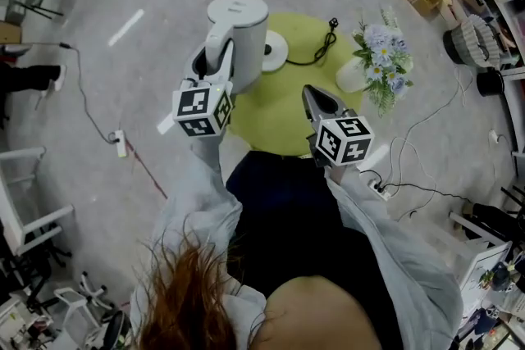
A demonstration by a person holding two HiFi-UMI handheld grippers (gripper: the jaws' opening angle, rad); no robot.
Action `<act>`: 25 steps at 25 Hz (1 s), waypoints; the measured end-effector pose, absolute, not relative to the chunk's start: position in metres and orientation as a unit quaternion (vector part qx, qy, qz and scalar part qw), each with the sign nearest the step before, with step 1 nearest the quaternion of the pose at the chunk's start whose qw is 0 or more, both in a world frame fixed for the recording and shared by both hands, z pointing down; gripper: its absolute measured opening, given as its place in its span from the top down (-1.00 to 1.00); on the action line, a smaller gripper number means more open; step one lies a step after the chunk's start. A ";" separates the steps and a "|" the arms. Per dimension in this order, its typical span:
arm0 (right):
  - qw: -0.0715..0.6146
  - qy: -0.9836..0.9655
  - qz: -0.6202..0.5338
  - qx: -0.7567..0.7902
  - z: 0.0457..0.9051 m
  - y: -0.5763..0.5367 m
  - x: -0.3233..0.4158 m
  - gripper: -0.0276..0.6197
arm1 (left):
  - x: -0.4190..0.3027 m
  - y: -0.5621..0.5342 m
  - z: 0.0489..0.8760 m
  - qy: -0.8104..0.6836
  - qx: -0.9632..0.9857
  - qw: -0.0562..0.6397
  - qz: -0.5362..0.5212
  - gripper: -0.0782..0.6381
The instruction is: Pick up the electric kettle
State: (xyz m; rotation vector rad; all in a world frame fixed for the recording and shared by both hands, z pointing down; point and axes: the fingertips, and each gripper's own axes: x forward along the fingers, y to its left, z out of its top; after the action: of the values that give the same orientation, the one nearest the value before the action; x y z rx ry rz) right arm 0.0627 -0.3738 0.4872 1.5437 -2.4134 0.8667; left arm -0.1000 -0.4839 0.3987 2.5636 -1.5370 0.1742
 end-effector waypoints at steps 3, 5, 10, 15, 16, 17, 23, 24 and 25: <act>0.077 -0.815 0.284 0.499 0.485 -0.378 0.053 0.91 | -0.118 -0.475 0.400 -0.534 0.840 0.072 0.062 0.35; 0.078 -0.821 0.281 0.491 0.484 -0.380 0.048 0.91 | -0.130 -0.468 0.402 -0.546 0.832 0.073 0.065 0.34; 0.084 -0.838 0.274 0.465 0.481 -0.387 0.031 0.91 | -0.167 -0.449 0.402 -0.585 0.805 0.079 0.060 0.35; 0.090 -0.853 0.269 0.439 0.481 -0.391 0.014 0.91 | -0.197 -0.428 0.406 -0.619 0.778 0.084 0.061 0.35; 0.092 -0.855 0.267 0.434 0.480 -0.391 0.011 0.91 | -0.203 -0.423 0.407 -0.626 0.773 0.085 0.062 0.34; 0.093 -0.858 0.266 0.429 0.480 -0.392 0.008 0.91 | -0.209 -0.417 0.409 -0.632 0.767 0.087 0.062 0.35; 0.102 -0.873 0.257 0.401 0.479 -0.396 -0.013 0.91 | -0.243 -0.386 0.419 -0.671 0.732 0.101 0.063 0.35; 0.104 -0.875 0.256 0.397 0.479 -0.396 -0.016 0.91 | -0.248 -0.380 0.421 -0.678 0.725 0.103 0.063 0.35; 0.106 -0.878 0.255 0.392 0.480 -0.397 -0.019 0.91 | -0.253 -0.375 0.423 -0.684 0.719 0.106 0.062 0.34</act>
State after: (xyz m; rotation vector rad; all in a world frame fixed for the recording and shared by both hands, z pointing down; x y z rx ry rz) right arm -0.0188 -0.3968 0.4801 1.1547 -2.5859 0.7508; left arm -0.2531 -0.3748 0.4234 2.1170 -2.0163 0.1836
